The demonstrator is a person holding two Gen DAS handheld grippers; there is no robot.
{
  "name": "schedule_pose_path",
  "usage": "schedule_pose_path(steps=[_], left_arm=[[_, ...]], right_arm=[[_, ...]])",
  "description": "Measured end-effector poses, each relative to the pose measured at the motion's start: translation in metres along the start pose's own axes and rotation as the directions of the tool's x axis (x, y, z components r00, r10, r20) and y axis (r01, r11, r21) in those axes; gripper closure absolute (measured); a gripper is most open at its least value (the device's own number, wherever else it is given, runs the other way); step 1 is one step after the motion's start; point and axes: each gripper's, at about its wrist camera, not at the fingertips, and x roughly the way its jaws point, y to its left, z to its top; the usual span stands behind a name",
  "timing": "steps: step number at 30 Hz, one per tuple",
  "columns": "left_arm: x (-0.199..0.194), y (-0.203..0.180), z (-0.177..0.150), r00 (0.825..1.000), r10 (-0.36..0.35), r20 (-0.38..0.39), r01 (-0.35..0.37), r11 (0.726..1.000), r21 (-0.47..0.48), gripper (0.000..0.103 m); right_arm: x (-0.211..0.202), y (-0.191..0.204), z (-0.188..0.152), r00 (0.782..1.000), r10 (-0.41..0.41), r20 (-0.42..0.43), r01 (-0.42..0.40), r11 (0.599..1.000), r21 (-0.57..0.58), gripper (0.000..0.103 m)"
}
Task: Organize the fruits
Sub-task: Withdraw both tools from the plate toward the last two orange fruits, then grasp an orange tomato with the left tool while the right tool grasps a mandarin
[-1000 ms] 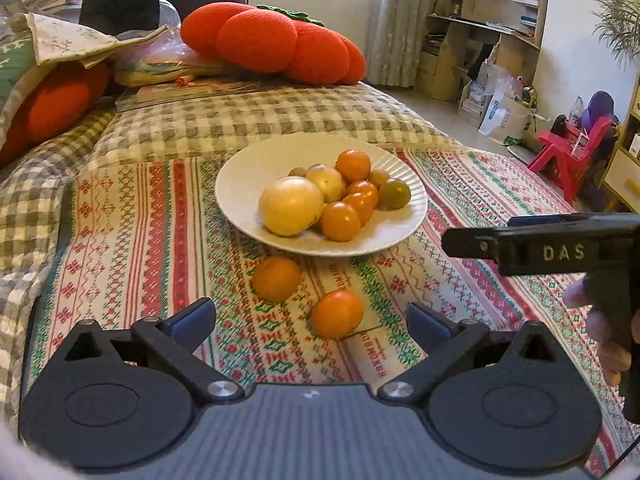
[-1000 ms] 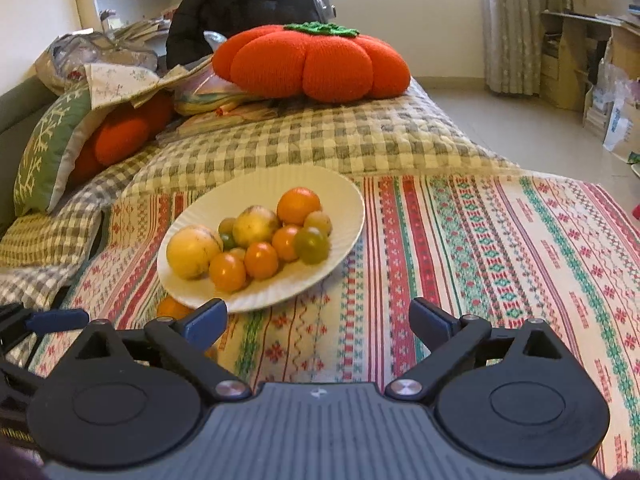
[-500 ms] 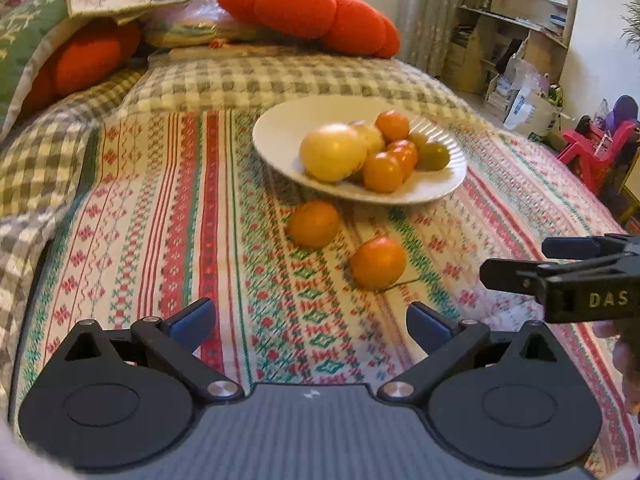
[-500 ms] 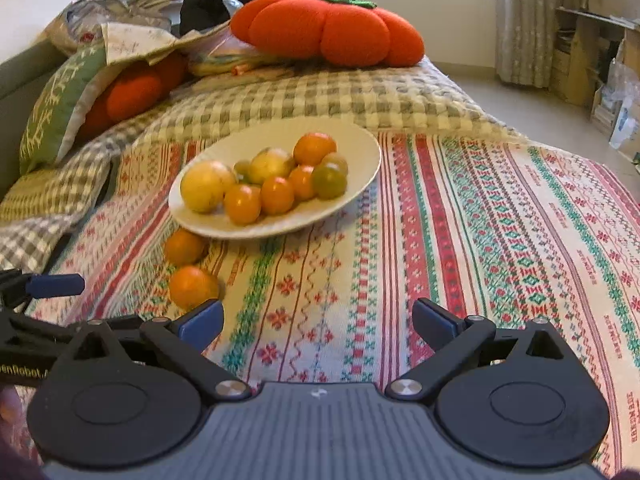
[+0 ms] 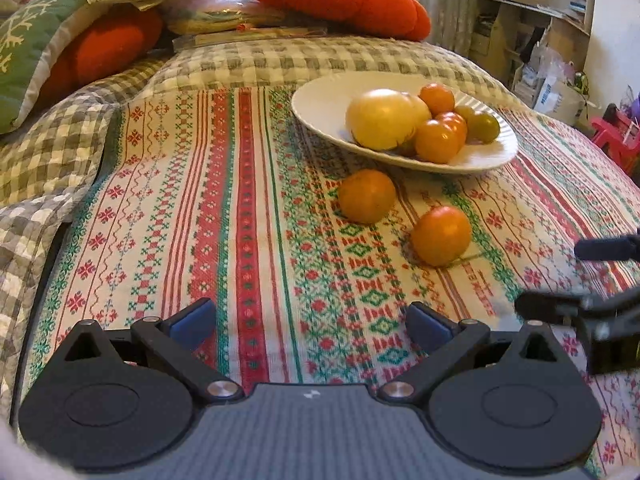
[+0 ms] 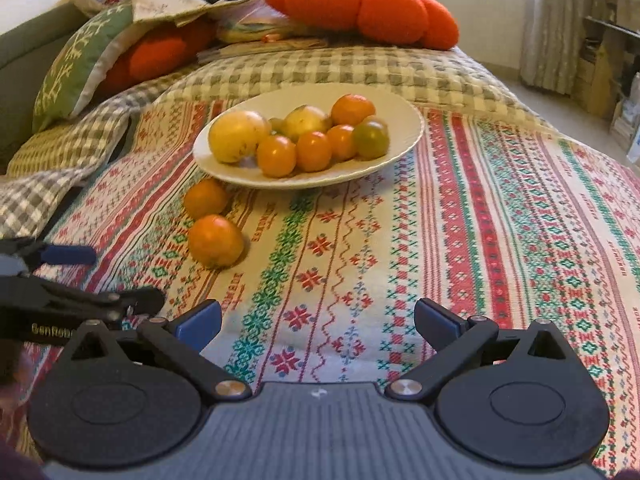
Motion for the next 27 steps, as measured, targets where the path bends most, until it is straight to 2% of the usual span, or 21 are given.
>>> schedule_pose_path(steps=[7, 15, 18, 23, 27], left_arm=[[0.019, 0.008, 0.013, 0.999, 0.005, 0.044, -0.004, 1.0, -0.03, 0.007], [0.03, 0.006, 0.021, 0.994, -0.046, 0.099, 0.045, 0.999, 0.021, 0.01], [0.033, 0.005, 0.024, 0.991, -0.067, 0.117, 0.063, 0.997, 0.039, 0.017], [0.035, 0.0, 0.031, 0.987, -0.102, 0.127, 0.093, 0.993, 0.07, 0.041], [0.037, -0.006, 0.035, 0.984, -0.119, 0.129, 0.107, 0.99, 0.097, 0.053]], right_arm=[[0.005, 0.009, -0.006, 1.0, -0.023, -0.004, 0.023, 0.997, -0.078, 0.0], [0.009, 0.017, -0.008, 1.0, -0.003, 0.03, 0.007, 0.993, -0.12, 0.0], [0.012, 0.022, -0.007, 0.999, 0.014, 0.038, -0.009, 0.991, -0.137, 0.0], [0.015, 0.027, -0.004, 0.999, 0.017, 0.052, -0.009, 0.988, -0.154, 0.0], [0.019, 0.028, -0.002, 0.998, 0.016, 0.054, -0.007, 0.988, -0.155, 0.0]])
